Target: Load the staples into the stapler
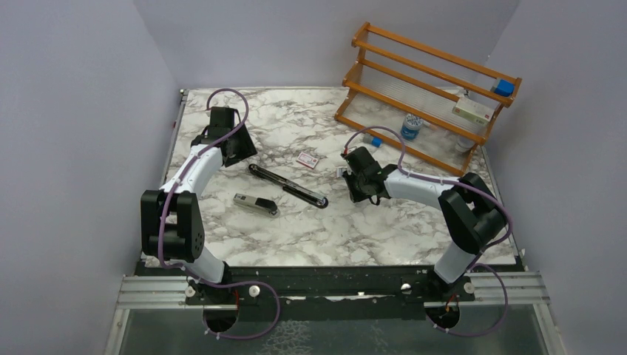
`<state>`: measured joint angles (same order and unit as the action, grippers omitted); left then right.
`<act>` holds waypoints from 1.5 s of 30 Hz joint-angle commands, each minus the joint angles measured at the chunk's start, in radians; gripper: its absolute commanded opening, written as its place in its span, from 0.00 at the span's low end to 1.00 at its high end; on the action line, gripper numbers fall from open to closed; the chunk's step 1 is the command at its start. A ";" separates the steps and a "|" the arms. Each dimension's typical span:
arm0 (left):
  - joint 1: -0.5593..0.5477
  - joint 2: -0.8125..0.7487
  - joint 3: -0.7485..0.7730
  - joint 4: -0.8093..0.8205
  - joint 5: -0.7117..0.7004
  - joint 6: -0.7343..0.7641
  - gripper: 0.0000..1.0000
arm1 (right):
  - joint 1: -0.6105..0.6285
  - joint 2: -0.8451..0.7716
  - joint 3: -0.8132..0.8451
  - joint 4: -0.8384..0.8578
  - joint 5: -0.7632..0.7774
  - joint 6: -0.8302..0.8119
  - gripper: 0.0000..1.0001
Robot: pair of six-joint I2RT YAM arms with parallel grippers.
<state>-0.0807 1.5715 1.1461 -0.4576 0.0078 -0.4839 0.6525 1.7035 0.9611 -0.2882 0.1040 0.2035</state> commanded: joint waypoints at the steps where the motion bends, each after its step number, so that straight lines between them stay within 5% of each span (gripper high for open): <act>1: -0.004 -0.018 0.025 -0.003 -0.009 0.011 0.62 | -0.007 0.022 -0.006 -0.109 0.031 -0.003 0.19; 9: -0.005 -0.064 0.092 0.004 0.051 0.020 0.62 | -0.007 -0.043 0.019 -0.105 0.013 -0.033 0.10; 17: -0.046 -0.116 0.159 0.143 0.359 0.066 0.62 | -0.007 -0.198 0.077 0.024 -0.315 -0.135 0.11; 22: -0.050 -0.201 0.120 0.376 0.639 -0.033 0.62 | -0.007 -0.294 0.126 0.136 -0.455 -0.127 0.11; 30: -0.067 -0.277 0.097 0.778 0.892 -0.162 0.64 | -0.007 -0.480 0.094 0.540 -0.561 0.027 0.12; 37: -0.318 -0.359 0.127 0.856 0.947 0.024 0.65 | -0.007 -0.573 0.096 0.748 -0.671 0.149 0.12; 45: -0.364 -0.454 0.104 0.980 0.967 0.009 0.65 | -0.008 -0.633 0.061 0.876 -0.777 0.226 0.12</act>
<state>-0.4393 1.1652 1.2526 0.4046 0.9295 -0.4835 0.6479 1.0962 1.0386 0.4850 -0.5957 0.3759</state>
